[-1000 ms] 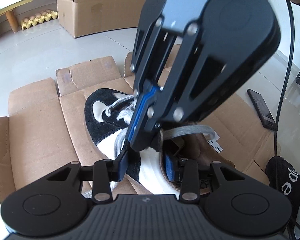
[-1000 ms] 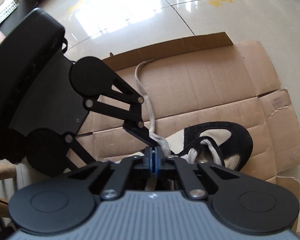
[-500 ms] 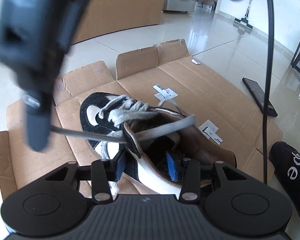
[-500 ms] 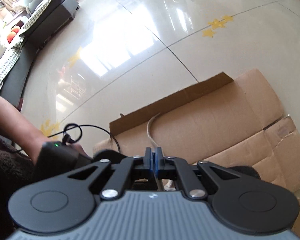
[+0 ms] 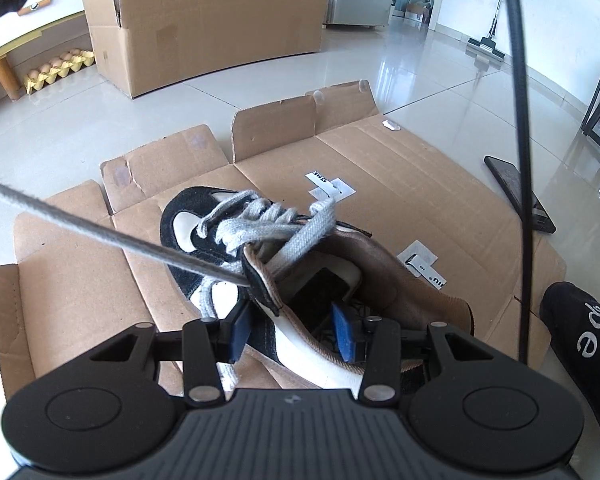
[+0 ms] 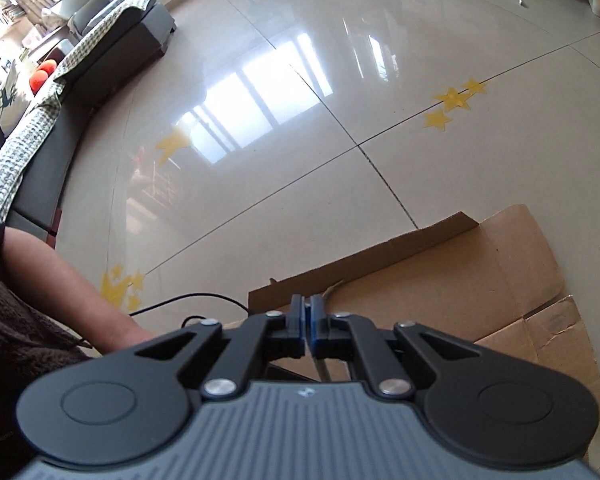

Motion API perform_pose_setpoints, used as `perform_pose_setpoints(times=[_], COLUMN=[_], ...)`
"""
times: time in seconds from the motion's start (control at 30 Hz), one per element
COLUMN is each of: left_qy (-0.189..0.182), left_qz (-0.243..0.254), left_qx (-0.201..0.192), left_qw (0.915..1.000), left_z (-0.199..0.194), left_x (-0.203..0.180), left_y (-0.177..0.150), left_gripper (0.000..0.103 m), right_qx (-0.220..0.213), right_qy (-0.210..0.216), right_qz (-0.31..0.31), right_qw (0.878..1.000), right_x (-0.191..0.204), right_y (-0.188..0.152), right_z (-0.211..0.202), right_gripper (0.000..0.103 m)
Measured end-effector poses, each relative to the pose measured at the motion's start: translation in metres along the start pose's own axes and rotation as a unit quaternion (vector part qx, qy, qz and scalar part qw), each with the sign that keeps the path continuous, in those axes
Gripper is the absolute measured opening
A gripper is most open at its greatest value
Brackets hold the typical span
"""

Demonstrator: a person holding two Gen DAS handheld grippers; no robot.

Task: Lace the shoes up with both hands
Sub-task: 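Push the lace into the sneaker opening with the right tool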

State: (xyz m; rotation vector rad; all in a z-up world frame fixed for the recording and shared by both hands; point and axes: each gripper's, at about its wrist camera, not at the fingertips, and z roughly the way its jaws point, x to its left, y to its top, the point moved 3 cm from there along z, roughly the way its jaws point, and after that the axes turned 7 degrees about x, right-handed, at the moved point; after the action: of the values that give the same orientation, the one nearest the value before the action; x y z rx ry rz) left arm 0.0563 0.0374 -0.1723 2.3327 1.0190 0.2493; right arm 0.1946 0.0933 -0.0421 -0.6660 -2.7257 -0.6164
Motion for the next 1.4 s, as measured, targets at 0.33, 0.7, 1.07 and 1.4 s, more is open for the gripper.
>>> perform_pose_setpoints(times=[0.33,0.7,1.07,1.4], left_qy=[0.005,-0.031,-0.031,-0.03], left_qz=[0.006,-0.099,-0.12,-0.09], left_qx=[-0.001,0.0,-0.008,-0.01], left_qw=[1.0,0.9946,0.9922,0.9954], left_z=[-0.001,-0.009,-0.007,-0.002], left_x=[-0.005,0.013,0.015,0.013], left_y=[0.0,-0.01,-0.005,-0.003], left_gripper=[0.044,0.044,0.044,0.049], right_qx=[-0.033,0.097,0.17,0.124], right_qy=[-0.009,-0.103,-0.121,-0.098], right_qz=[-0.037,-0.049,-0.061,-0.049], right_qw=[0.999,0.989,0.976,0.986], right_x=[0.019,0.0,-0.007,-0.004], right_y=[0.028,-0.043,-0.087,-0.083], right_z=[-0.018,0.026,0.056,0.058], right_gripper=[0.0,0.015,0.015,0.003])
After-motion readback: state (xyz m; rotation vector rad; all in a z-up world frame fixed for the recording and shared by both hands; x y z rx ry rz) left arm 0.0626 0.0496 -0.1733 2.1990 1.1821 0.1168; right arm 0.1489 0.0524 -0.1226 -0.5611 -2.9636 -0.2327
